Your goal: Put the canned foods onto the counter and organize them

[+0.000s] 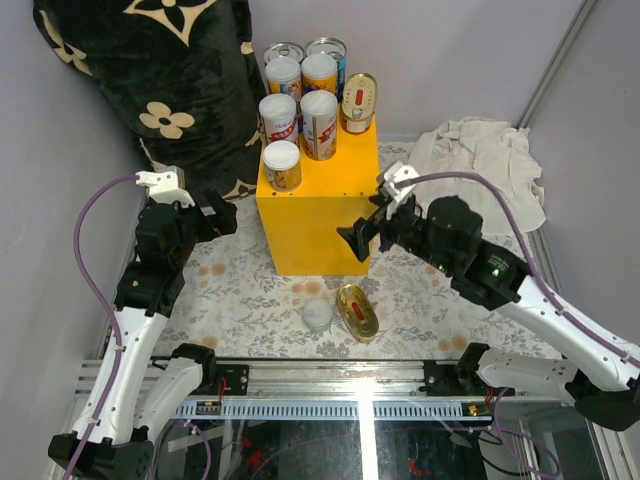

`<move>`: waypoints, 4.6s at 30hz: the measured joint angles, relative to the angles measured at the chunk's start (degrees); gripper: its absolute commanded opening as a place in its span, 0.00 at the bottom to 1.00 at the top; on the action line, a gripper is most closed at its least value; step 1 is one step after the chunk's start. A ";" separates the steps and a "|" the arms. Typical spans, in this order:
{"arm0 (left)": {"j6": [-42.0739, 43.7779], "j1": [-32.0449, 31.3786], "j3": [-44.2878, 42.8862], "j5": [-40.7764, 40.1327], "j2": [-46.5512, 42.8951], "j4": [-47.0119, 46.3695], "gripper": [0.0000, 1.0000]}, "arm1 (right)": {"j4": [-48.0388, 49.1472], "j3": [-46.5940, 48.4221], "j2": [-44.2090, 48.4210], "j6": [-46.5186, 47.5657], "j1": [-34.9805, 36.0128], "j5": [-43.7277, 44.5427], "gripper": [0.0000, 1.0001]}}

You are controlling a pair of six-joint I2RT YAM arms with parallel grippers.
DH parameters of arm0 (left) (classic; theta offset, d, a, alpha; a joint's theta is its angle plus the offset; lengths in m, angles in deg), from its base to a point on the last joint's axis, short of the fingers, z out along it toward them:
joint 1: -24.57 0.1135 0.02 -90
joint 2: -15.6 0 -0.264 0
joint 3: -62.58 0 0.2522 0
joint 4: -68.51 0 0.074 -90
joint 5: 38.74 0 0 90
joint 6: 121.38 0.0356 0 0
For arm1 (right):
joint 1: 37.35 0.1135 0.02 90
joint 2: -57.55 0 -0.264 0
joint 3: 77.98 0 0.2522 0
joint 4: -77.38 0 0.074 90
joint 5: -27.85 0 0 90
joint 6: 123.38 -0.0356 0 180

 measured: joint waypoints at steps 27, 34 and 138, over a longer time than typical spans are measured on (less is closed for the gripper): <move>-0.02 0.26 0.74 1.29 1.11 0.00 1.00 | 2.80 -35.82 -13.66 -23.74 10.99 9.38 1.00; -0.02 0.26 0.74 1.31 1.73 0.00 1.00 | 6.05 -36.63 -17.27 -25.27 11.45 8.26 0.82; -0.02 1.03 0.72 5.05 1.95 0.02 1.00 | -40.44 54.18 -37.40 -30.32 -7.50 19.80 0.43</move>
